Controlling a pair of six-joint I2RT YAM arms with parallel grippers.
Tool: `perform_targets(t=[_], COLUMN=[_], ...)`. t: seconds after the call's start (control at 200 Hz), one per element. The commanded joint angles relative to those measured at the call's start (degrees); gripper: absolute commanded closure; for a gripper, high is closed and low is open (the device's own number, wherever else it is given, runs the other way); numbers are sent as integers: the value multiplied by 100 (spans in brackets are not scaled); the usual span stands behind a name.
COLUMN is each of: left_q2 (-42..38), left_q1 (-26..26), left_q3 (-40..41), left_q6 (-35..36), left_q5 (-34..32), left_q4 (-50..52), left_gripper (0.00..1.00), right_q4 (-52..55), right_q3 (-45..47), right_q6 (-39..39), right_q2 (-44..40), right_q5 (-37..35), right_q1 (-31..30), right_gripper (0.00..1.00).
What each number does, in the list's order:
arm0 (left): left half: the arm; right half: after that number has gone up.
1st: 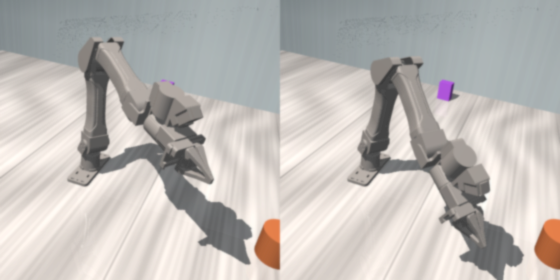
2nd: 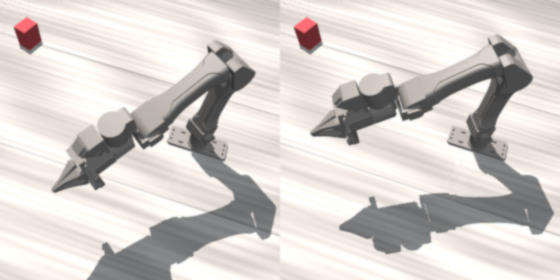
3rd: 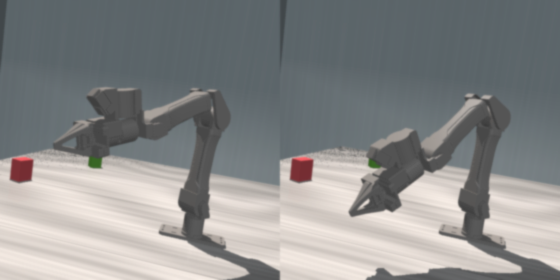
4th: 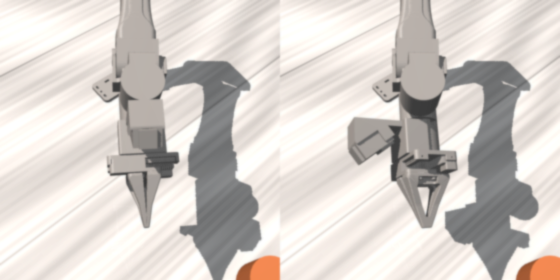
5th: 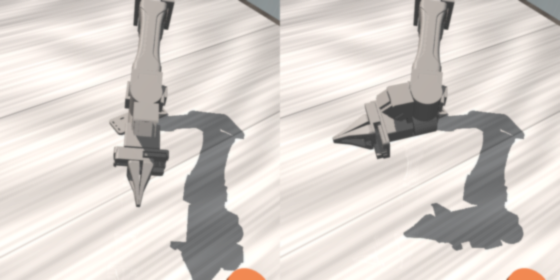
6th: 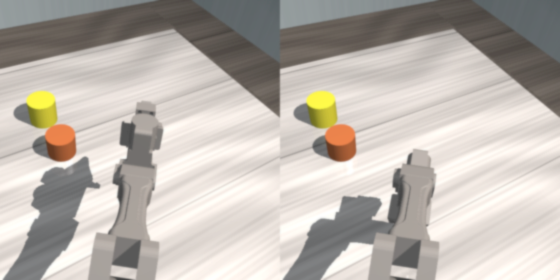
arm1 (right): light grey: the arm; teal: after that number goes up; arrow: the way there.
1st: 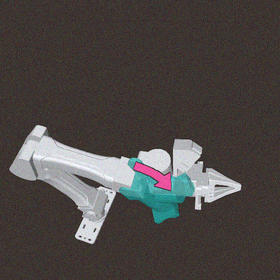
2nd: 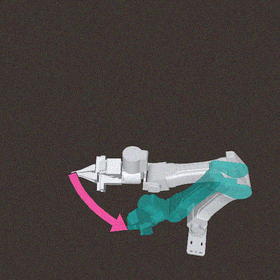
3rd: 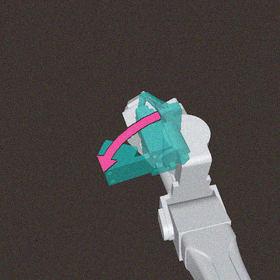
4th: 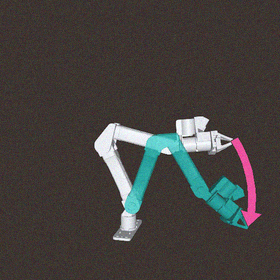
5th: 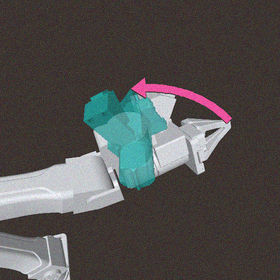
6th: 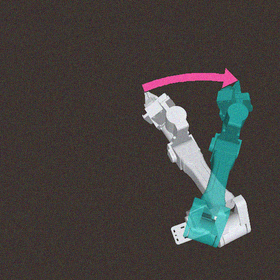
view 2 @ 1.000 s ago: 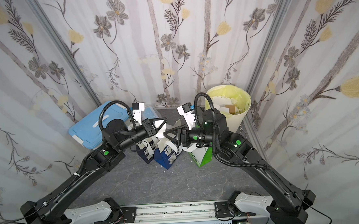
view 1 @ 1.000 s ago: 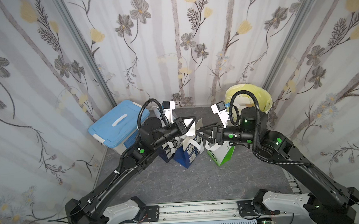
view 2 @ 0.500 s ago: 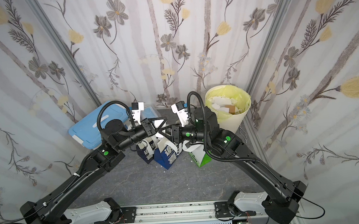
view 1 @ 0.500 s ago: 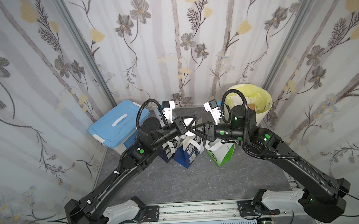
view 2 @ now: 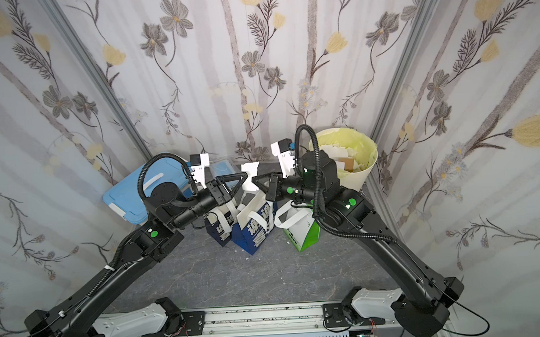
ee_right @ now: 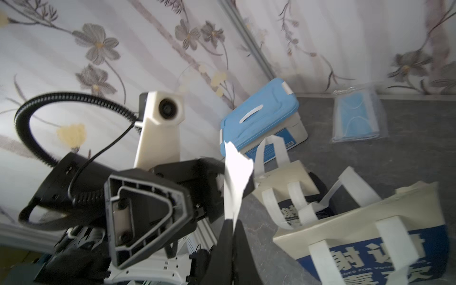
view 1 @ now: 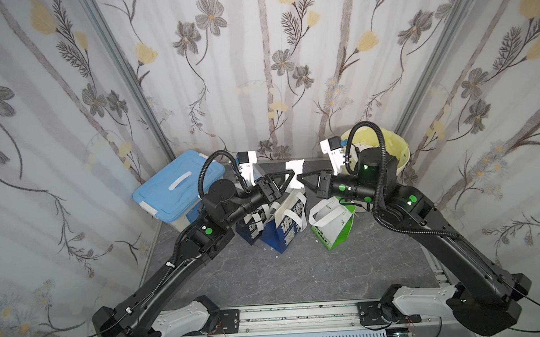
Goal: Shred takeout receipts and throw away
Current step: Place the takeout receipt in the trash bin, then pick up the takeout bag at the center of the board.
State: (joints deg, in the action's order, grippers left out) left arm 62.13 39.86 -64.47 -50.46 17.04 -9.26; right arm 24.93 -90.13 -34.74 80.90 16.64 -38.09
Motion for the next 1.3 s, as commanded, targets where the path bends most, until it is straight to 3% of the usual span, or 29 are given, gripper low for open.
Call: perform_targets(t=[0.0,0.175,0.345,0.44,0.555,0.624,0.829,0.984,1.074,1.299], left_q2=[-158,-417,-680,-755,-747,-713,-421,-175,1,555], left_q1=[-13,-17,-14,-15,-17,-19,12,259,504,986], left_q3=[78,195,206,198,154,128,-146,-481,-690,-1076], left_q6=[219,327,598,735,830,866,1154,1784,2224,2879], left_q5=[-396,-589,-727,-776,-825,-814,-381,-242,-227,-254], left_q4=[121,460,886,1045,1181,1218,1363,1783,2089,2563], left_gripper=[35,35,35,35,35,35,38,39,39,42], right_q4=[714,1198,1928,2385,3430,3634,3809,3421,2994,2306], right_q3=[-380,-989,-2018,-2472,-3505,-3666,-3547,-3197,-2545,-74], right_q6=[361,823,1015,1071,1087,1068,1134,1151,1198,865], right_q2=[195,901,2015,2529,3235,3335,3160,2481,1783,-463], right_q5=[-1060,-2168,-3056,-3074,-3499,-3630,-3871,-2756,-2150,-1772], right_q1=[653,1972,2534,2734,2780,2772,2771,2650,2406,1678], right_gripper=[100,100,100,67,64,61,58,60,60,56])
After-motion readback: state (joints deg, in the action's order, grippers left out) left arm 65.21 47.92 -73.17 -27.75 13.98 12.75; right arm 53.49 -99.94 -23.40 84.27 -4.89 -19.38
